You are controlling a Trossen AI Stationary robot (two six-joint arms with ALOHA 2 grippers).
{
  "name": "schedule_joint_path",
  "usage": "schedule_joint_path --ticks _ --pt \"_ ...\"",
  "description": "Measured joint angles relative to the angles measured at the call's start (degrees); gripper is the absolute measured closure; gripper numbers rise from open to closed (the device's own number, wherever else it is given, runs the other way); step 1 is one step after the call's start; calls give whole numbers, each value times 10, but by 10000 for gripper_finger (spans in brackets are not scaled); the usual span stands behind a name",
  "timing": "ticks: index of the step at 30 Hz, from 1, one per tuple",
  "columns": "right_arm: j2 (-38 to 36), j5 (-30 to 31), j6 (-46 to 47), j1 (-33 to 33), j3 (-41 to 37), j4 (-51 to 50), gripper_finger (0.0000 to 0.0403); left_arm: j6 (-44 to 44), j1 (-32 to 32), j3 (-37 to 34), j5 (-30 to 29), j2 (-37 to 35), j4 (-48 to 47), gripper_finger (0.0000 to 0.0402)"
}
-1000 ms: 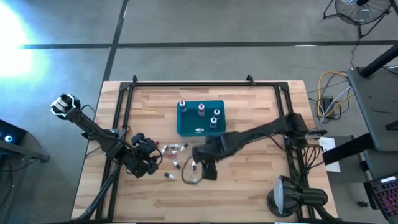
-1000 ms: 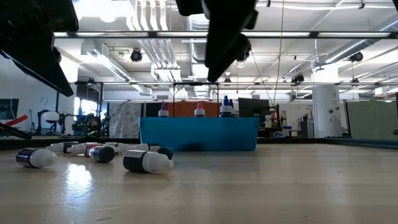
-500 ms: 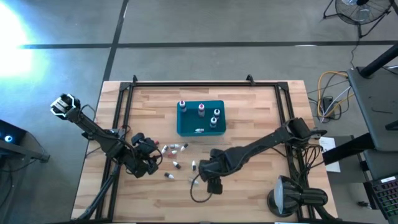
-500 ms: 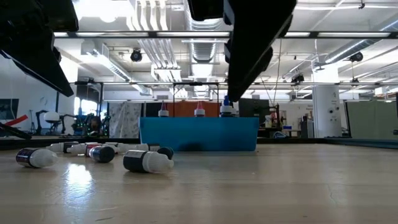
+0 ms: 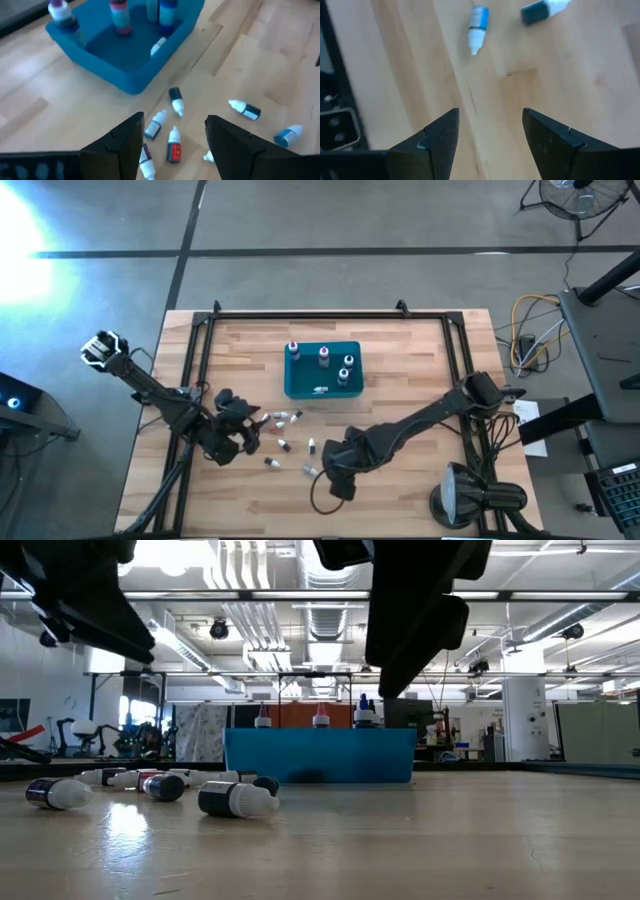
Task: Pick & Place food coloring
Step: Put the right small purple food coloring bottle into the bin
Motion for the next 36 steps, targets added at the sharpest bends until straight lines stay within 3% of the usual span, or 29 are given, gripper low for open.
schedule_joint_path --ticks 8,11,13,17,20,23,30,36 --pt "0 58 23 10 0 2 193 -9 1 0 -27 1 31 213" --pt "0 58 23 11 0 2 193 -57 2 -4 14 3 40 213" --pt "0 59 23 10 0 2 193 4 3 -7 80 3 52 213" --pt "0 59 16 10 -1 1 193 220 5 -26 213 3 75 213" --pt "0 59 5 10 -3 1 193 380 5 -42 263 3 123 213" --pt "0 59 3 10 -4 -1 193 484 8 -58 306 10 187 213" --pt "0 60 6 10 -8 -2 193 524 10 -67 388 93 284 213" --pt "0 73 22 10 -9 -3 193 538 16 -32 366 187 288 213"
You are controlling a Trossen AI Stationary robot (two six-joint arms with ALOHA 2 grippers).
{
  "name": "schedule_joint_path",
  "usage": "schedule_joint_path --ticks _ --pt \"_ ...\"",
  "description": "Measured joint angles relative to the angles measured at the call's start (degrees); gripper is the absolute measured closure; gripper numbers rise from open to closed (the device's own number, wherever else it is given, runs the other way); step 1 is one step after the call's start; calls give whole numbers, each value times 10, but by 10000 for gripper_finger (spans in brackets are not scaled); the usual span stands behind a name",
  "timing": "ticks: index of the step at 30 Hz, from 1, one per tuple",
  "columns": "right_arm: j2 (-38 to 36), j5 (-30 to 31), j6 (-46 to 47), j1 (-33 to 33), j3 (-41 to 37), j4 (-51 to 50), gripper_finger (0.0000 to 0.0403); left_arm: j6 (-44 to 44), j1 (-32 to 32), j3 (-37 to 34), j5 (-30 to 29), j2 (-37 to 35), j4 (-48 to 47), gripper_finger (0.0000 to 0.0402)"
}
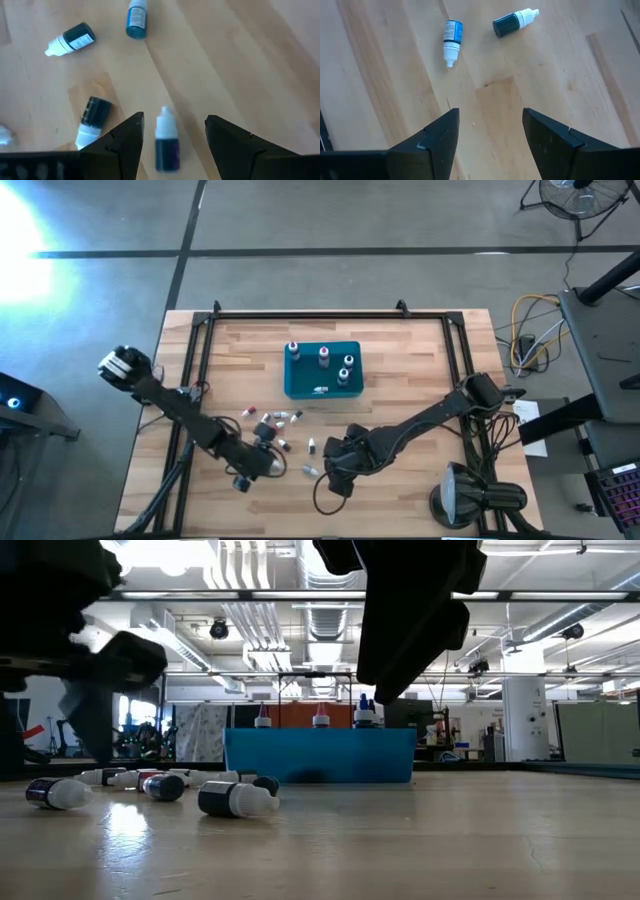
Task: Pick & Place food coloring
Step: Put the right small purple food coloring bottle into the bin
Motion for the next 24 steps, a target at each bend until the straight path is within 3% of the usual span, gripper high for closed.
schedule_joint_path --ticks 8,24 --pt "0 0 1 1 -1 0 193 -15 7 28 20 63 -2 225" --pt "0 0 1 1 -7 1 193 -38 17 30 7 71 -29 371"
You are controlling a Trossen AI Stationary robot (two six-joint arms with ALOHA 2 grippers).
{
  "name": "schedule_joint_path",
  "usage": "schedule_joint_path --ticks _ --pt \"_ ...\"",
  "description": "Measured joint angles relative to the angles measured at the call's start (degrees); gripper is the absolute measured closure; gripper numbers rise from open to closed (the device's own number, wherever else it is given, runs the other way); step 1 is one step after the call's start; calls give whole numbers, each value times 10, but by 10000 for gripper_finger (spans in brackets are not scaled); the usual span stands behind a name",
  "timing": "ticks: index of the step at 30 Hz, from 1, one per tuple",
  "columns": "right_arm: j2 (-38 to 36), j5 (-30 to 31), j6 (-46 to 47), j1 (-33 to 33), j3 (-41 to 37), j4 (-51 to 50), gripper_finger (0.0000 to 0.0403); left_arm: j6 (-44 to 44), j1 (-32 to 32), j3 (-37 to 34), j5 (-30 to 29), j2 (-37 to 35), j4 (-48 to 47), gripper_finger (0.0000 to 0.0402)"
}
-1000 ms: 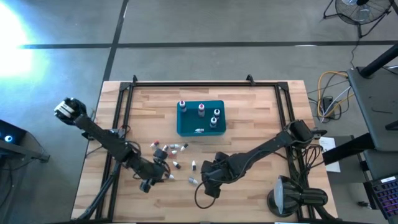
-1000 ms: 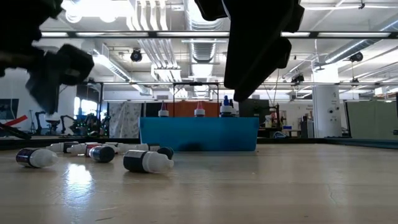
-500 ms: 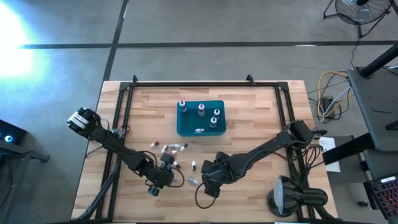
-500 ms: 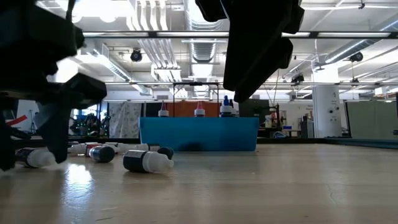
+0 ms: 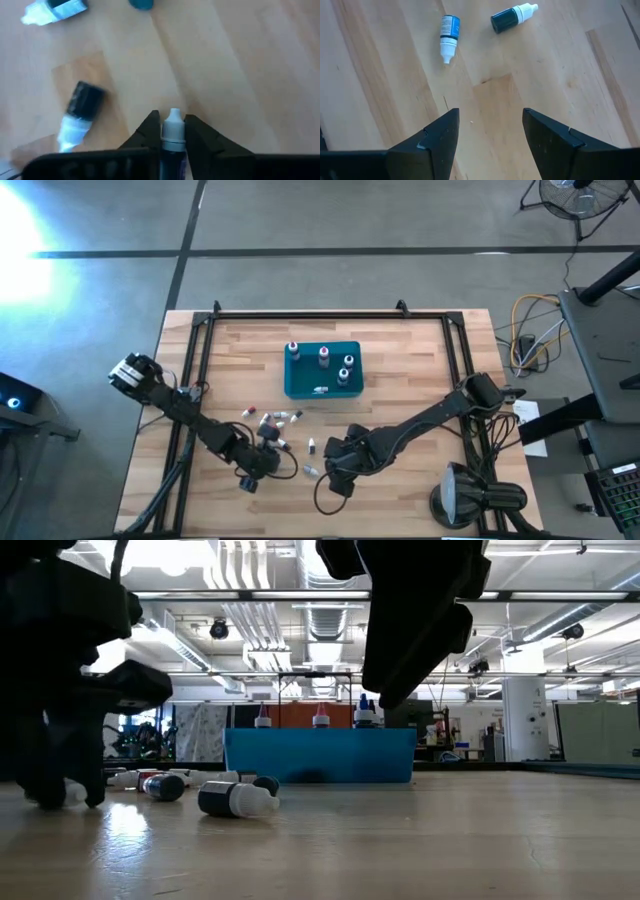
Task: Pick & Place food coloring
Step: Put the right small purple food coloring bottle into the bin
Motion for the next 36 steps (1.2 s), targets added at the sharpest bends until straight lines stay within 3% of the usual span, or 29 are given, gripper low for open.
schedule_joint_path --ticks 3,10,17,20,24,29,36 --pt "-1 13 9 1 0 0 193 12 8 11 -4 -2 -30 374" --pt "-39 155 77 16 6 -3 196 61 67 92 -71 -46 -181 368" --pt "-61 177 105 17 3 -38 211 192 191 145 -135 -115 -142 367" --pt "-64 178 106 17 0 -41 217 216 278 144 -123 -117 -103 367" --pt "-63 177 106 17 -2 -39 224 179 382 141 -63 -102 -66 367" --pt "-63 168 119 17 -2 -38 229 111 436 140 -23 -77 -34 361" --pt "-63 118 92 17 -11 -11 230 105 445 140 1 -59 -20 256"
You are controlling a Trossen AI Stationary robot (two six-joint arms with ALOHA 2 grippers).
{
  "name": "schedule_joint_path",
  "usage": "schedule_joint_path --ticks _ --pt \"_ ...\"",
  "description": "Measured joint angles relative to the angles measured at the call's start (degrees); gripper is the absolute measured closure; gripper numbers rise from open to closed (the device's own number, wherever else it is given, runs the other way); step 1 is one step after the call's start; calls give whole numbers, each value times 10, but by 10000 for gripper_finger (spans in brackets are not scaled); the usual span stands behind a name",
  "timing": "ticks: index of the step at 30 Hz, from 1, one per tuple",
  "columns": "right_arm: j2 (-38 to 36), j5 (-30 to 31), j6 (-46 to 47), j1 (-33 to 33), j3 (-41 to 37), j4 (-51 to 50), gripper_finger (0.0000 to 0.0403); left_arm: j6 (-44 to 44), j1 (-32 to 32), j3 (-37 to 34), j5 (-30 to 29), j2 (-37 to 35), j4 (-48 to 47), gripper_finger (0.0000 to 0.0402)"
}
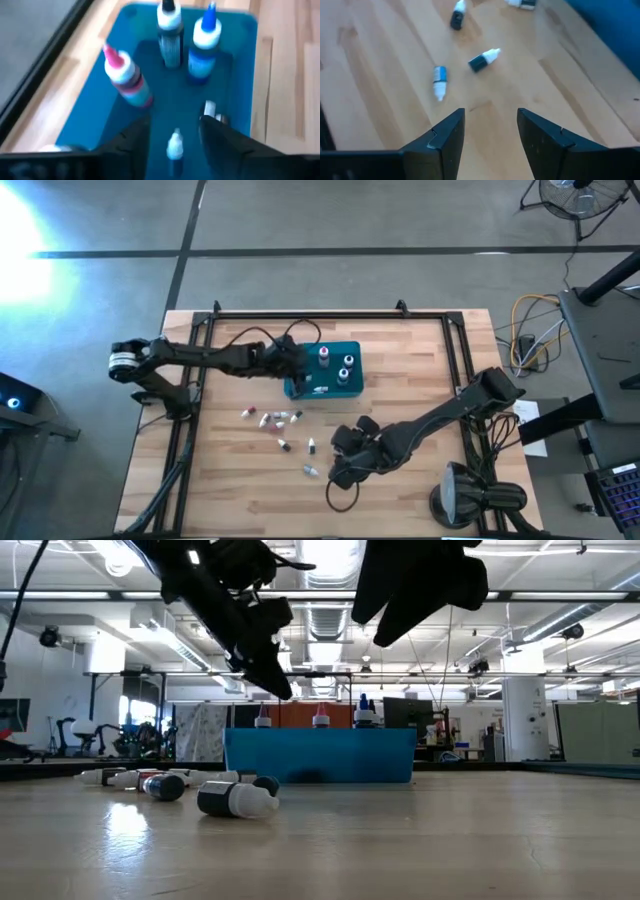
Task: Pick & Place food coloring
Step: Put the right small purple food coloring bottle into the bin, then put the small blue food coloring bottle into the bin
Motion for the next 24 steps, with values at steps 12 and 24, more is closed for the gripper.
schedule_joint_path --ticks 12,24 --pt "54 -68 -58 -2 -30 126 230 -56 -153 -13 -20 -144 -195 196" --pt "115 -83 -65 -2 -11 186 229 -254 -328 -105 -172 -272 -204 195"
